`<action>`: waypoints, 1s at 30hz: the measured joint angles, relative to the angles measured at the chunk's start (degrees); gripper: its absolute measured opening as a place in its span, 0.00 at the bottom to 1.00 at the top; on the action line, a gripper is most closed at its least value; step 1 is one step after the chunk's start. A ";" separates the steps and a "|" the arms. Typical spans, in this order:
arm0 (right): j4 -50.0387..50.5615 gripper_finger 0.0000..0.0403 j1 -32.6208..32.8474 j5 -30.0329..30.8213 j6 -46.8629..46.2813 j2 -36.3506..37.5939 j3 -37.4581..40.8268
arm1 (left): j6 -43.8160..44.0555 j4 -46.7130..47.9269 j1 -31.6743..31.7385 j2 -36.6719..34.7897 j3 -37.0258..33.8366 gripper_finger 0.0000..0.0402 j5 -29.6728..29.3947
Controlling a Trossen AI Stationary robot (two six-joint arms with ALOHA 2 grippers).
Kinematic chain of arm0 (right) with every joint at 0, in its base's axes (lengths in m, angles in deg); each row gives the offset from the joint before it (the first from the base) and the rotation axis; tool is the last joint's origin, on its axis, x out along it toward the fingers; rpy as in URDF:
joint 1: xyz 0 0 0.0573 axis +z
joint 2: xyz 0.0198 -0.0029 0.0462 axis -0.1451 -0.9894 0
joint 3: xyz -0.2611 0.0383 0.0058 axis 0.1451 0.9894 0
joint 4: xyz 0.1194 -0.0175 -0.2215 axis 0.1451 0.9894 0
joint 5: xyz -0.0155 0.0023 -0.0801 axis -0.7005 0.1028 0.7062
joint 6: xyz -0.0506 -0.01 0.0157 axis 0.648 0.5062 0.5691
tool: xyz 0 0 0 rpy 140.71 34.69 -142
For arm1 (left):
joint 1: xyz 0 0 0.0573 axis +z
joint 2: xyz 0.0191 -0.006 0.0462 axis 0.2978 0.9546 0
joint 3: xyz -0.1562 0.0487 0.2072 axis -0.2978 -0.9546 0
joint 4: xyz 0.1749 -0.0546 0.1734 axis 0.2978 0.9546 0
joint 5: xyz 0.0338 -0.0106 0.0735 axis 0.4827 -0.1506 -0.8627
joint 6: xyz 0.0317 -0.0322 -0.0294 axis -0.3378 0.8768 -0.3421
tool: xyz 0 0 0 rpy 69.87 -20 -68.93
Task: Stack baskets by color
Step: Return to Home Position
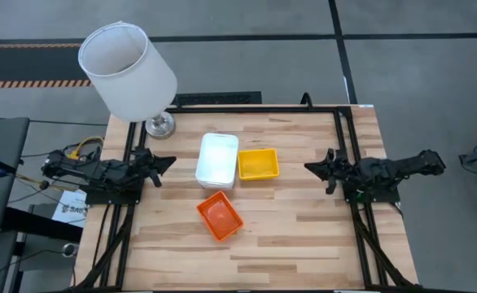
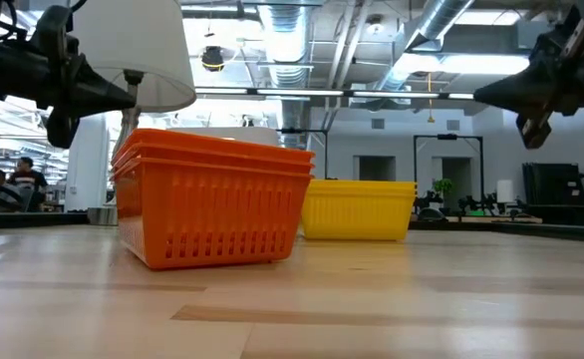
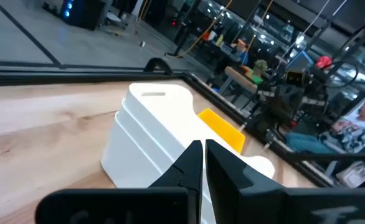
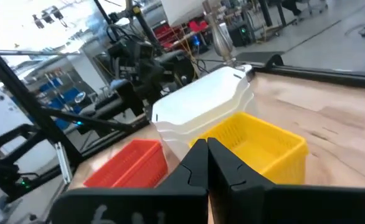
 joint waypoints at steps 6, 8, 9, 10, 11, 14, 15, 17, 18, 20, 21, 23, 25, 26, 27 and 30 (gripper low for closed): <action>0.40 0.03 0.01 -0.03 3.69 -0.84 -0.01 | -0.83 0.23 0.00 0.46 0.02 0.02 0.36; 0.46 0.03 -0.02 -0.03 5.52 -0.83 -0.01 | -0.87 0.31 0.00 0.46 0.02 0.02 0.34; 0.49 0.03 -0.02 -0.01 5.92 -0.84 -0.01 | -0.87 0.33 0.00 0.46 0.02 0.02 0.34; 0.50 0.03 -0.02 -0.01 6.09 -0.82 -0.01 | -0.87 0.35 0.00 0.46 0.02 0.02 0.36; 0.58 0.03 -0.02 -0.03 6.10 -0.82 -0.01 | -0.87 0.36 0.00 0.46 0.02 0.02 0.36; 0.66 0.03 -0.02 -0.21 7.48 -0.82 -0.01 | -0.87 0.40 0.00 0.46 0.02 0.02 0.36; 0.67 0.03 -0.02 -0.24 8.37 -0.82 0.00 | -0.88 0.42 0.00 0.46 0.02 0.02 0.37; 0.67 0.03 0.05 -0.25 10.05 -0.82 0.01 | -0.89 0.44 0.00 0.46 0.02 0.02 0.37; 0.66 0.03 0.09 -0.27 10.36 -0.82 0.01 | -0.89 0.46 0.00 0.46 0.02 0.02 0.37; 0.69 0.03 0.07 -0.31 10.40 -0.82 0.03 | -0.89 0.49 0.00 0.46 0.02 0.02 0.37; 0.71 0.03 0.08 -0.35 10.44 -0.82 0.03 | -0.89 0.50 0.00 0.46 0.02 0.02 0.37; 0.72 0.03 0.08 -0.40 10.51 -0.82 0.03 | -0.89 0.52 0.00 0.46 0.02 0.02 0.37; 0.74 0.03 0.07 -0.40 10.51 -0.82 0.03 | -0.89 0.53 0.00 0.46 0.02 0.02 0.37; 0.76 0.03 0.08 -0.40 10.51 -0.82 0.05 | -0.89 0.53 0.00 0.46 0.02 0.02 0.37; 0.78 0.03 0.09 -0.40 10.51 -0.82 0.05 | -0.89 0.53 0.00 0.46 0.00 0.02 0.37; 0.78 0.03 0.07 -0.41 10.51 -0.82 0.05 | -0.89 0.55 0.00 0.46 0.00 0.02 0.37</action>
